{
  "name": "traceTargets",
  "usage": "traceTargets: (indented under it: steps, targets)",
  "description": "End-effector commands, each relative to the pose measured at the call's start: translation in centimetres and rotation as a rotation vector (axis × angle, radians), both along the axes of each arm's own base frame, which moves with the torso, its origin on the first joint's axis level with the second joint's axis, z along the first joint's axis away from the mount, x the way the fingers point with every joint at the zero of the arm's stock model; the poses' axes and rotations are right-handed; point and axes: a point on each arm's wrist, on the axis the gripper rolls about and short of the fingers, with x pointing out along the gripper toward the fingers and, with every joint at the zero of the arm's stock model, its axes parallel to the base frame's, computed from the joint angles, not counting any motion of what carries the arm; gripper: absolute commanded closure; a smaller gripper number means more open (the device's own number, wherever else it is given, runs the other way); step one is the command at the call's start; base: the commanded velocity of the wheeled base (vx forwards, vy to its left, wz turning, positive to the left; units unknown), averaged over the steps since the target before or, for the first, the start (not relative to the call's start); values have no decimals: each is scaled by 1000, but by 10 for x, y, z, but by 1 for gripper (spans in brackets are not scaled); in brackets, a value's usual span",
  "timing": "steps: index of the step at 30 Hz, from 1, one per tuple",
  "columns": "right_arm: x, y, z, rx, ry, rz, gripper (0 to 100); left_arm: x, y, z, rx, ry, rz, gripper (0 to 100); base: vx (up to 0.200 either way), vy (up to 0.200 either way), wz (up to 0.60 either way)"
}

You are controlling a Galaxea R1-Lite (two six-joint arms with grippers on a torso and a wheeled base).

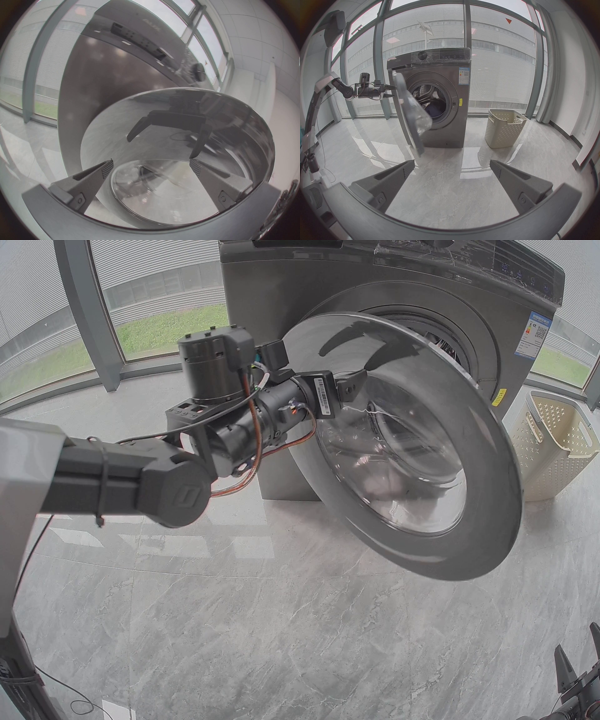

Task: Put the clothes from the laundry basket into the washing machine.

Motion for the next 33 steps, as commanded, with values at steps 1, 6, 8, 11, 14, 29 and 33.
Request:
traceTargets:
  steps: [1,6,8,11,14,29,33]
  targets:
    - [0,0,-5,-1,0,0,0,38,-23,-22,-59,27,114,0,0,0,0]
    - [0,0,-5,-1,0,0,0,34,-22,-14,-93,45,118,0,0,0,0]
    - [0,0,-5,0,0,0,0,29,-19,-10,-88,51,118,0,0,0,0]
    - [0,0,-5,0,0,0,0,19,-15,-5,-78,65,111,0,0,0,0]
    - [0,0,-5,-1,0,0,0,-11,-9,0,-44,99,83,0,0,0,0]
    - [0,0,-5,0,0,0,0,-176,108,-12,118,136,-27,0,0,0,0]
    - [0,0,-5,0,0,0,0,-216,146,-32,137,129,-25,0,0,0,0]
